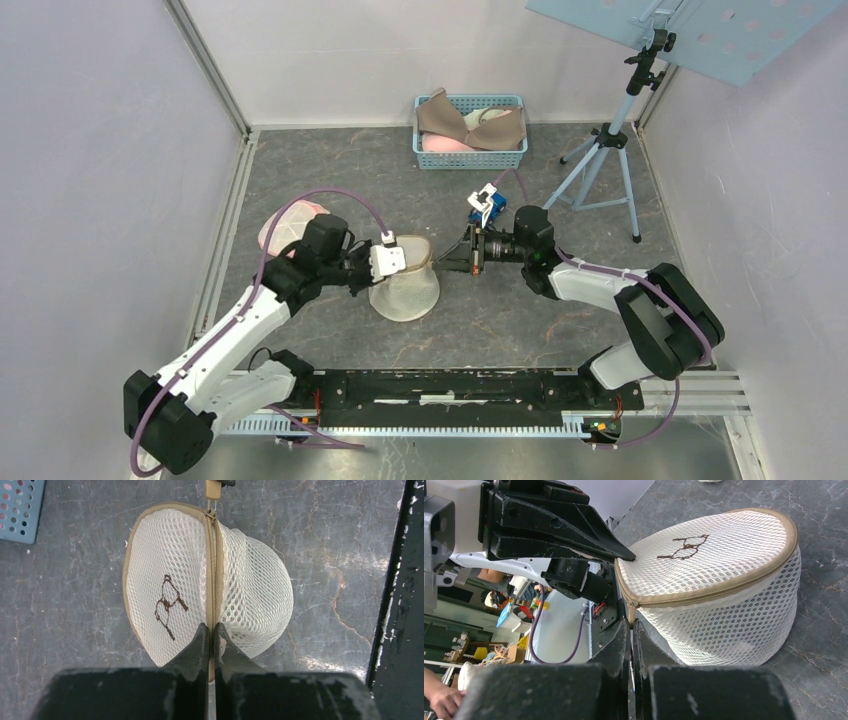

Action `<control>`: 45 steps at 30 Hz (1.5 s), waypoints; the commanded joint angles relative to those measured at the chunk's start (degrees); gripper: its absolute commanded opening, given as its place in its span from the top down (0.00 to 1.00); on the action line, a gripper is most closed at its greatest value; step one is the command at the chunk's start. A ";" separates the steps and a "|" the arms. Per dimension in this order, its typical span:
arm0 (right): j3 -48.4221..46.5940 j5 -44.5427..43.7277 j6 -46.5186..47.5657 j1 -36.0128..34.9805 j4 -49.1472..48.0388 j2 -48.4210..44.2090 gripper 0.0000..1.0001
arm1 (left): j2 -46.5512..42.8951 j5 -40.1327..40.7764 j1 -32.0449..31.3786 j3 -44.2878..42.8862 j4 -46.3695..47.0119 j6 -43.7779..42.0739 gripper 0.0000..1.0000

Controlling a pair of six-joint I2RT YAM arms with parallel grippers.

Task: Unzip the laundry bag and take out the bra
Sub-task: Unzip the laundry bag at the center of the board.

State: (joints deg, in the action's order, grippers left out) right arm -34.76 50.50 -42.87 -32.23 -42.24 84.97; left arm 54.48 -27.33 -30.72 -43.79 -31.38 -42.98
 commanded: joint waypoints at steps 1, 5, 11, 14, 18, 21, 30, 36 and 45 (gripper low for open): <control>0.57 0.53 0.91 0.54 -1.20 -1.83 1.00 | 0.61 -1.10 1.19 -1.39 -0.26 -3.38 0.89; 0.57 0.65 -0.33 -0.01 -2.69 -1.38 1.00 | 0.88 -5.99 0.96 -5.77 -2.26 0.60 0.58; 0.27 0.24 -1.20 -2.10 -3.83 -0.62 1.00 | 1.04 -5.14 -3.11 -10.49 -3.95 6.42 0.36; -0.12 0.12 -1.43 -2.63 -4.17 -0.08 1.00 | 3.11 -3.89 -5.34 -11.65 -5.27 7.58 0.34; -0.48 0.15 -1.43 -3.01 -4.16 0.20 1.00 | 5.87 -2.43 -7.19 -11.84 -5.44 7.75 0.39; -0.49 0.12 -1.27 -2.93 -4.08 0.28 1.00 | 7.23 -2.66 -7.39 -11.63 -5.46 8.25 0.45; -0.48 0.56 -0.33 -1.68 -3.09 -0.39 1.00 | 7.15 3.79 -7.09 -7.86 -3.57 10.18 0.84; 0.33 1.00 0.00 1.15 -2.75 -1.74 1.00 | 6.01 5.90 -4.23 -6.25 -2.84 7.29 0.98; 0.93 1.27 -0.08 2.26 -2.55 -2.79 1.00 | 8.28 5.46 1.10 -7.41 -0.70 2.33 0.96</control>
State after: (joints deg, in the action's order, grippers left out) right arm -34.11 50.74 -43.46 -30.26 -42.72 84.29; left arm 61.76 -24.03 -31.07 -50.37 -32.45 -36.93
